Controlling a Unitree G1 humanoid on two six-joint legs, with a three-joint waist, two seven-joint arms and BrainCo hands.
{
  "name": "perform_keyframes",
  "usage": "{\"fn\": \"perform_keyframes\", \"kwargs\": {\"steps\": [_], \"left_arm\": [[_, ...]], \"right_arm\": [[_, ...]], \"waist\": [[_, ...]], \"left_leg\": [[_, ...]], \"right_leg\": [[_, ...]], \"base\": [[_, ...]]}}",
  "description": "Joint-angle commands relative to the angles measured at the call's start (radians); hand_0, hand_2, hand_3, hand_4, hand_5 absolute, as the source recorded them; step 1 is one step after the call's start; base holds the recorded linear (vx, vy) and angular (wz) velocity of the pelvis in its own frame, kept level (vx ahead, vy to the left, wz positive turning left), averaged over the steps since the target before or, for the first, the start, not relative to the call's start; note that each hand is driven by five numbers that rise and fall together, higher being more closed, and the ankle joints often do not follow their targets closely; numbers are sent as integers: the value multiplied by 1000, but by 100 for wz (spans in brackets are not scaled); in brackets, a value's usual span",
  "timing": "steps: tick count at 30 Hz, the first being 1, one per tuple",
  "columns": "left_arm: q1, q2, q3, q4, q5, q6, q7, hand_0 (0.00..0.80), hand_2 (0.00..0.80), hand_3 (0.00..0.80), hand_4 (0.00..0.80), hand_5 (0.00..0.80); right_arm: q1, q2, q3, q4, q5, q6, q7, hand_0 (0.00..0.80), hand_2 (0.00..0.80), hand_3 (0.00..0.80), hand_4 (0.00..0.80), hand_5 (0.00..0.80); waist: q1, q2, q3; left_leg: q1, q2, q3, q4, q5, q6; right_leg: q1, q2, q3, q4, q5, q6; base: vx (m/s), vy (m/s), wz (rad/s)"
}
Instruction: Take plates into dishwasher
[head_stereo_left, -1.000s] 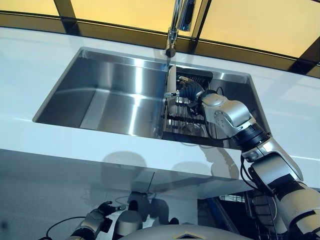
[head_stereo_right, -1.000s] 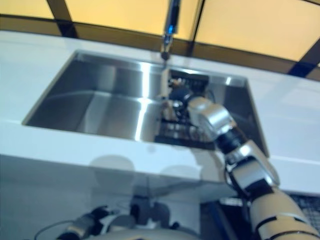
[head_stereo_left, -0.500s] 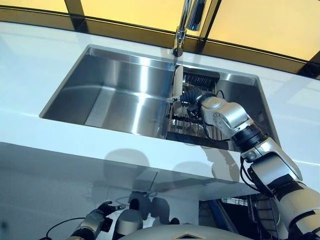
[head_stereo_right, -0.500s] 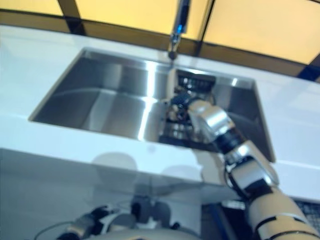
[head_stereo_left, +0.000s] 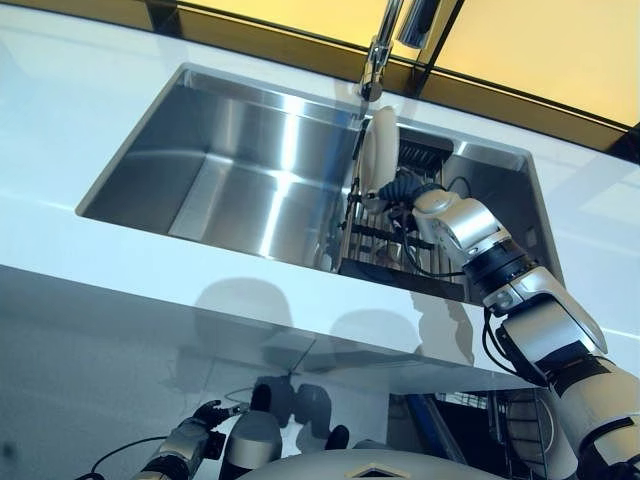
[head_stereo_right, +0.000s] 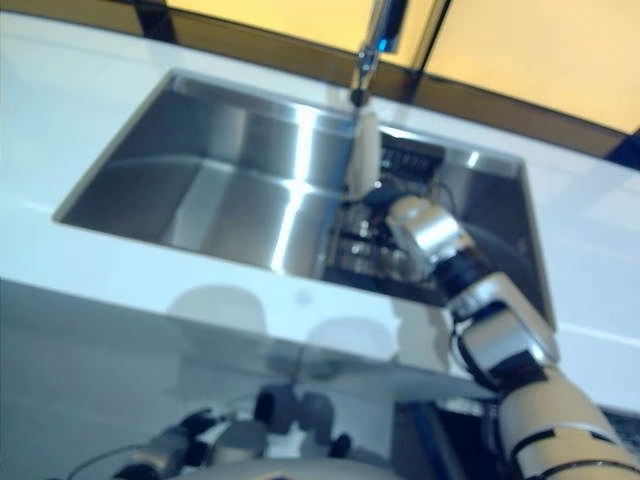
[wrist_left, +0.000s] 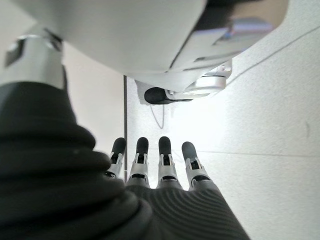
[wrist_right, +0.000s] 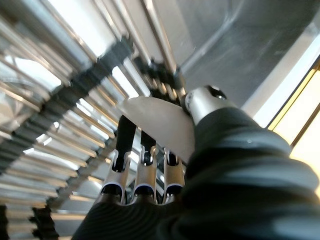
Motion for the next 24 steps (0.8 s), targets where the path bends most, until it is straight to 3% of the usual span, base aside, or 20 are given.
{"fn": "perform_keyframes", "kwargs": {"steps": [1,13,18,24], "left_arm": [[-43,15,-46,38,-9,-18,17,0,0,0,0,0],[-36,10,-89,34,32,-10,14,0,0,0,0,0],[-37,17,-86,29,59,-2,-1,0,0,0,0,0],[-35,20,-74,25,75,5,-12,0,0,0,0,0]], "right_arm": [[-93,-19,36,54,16,-19,5,800,800,800,800,800],[-170,-71,12,122,13,-67,-33,800,800,800,800,800],[-164,-137,-16,100,28,-105,-22,800,800,800,800,800],[-118,-235,-59,-18,28,-100,37,800,800,800,800,800]], "waist": [[65,20,-1],[49,44,-36],[26,52,-47],[-23,58,-57]], "left_leg": [[50,57,26,2,-63,-36],[85,52,44,-3,-72,-38],[103,51,60,-4,-80,-37],[124,52,92,-1,-89,-33]], "right_leg": [[-46,-63,14,25,67,77],[-23,-68,21,12,63,76],[-18,-68,31,13,62,78],[-20,-62,64,15,60,77]], "base": [[20,-5,5],[2,3,0],[0,0,0],[8,-2,-4]]}}
